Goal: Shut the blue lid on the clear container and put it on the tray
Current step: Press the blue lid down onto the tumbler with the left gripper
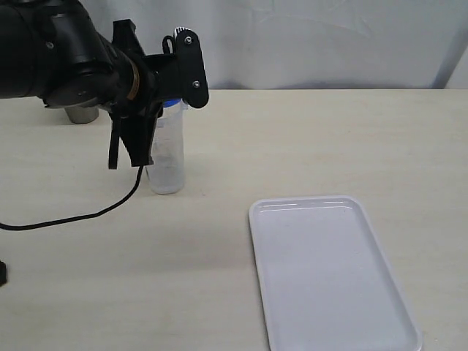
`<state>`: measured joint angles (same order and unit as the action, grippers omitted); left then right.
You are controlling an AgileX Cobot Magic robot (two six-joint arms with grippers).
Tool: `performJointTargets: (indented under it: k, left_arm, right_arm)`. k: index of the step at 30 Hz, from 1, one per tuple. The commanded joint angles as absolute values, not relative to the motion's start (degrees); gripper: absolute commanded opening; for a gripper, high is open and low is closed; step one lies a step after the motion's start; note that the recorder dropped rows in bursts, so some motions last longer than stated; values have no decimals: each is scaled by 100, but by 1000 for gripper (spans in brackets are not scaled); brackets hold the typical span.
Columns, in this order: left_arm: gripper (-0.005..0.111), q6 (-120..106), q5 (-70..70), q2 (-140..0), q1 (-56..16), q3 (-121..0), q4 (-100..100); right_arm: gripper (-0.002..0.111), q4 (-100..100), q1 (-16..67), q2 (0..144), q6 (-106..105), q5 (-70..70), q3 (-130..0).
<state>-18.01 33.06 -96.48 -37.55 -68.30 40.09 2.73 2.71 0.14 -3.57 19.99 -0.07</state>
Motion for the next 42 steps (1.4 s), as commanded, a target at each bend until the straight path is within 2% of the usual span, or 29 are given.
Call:
performJointTargets:
  k: [1,42]
  left_arm:
    - [0,-1858,3411,-9606,-3805,-6798,3775]
    - [0,-2261,3388,-9555,-3805,-6652,3382]
  right_arm:
    - [4,245,283,0,-364,1958,0]
    - [4,245,283,0,-364,1958,0]
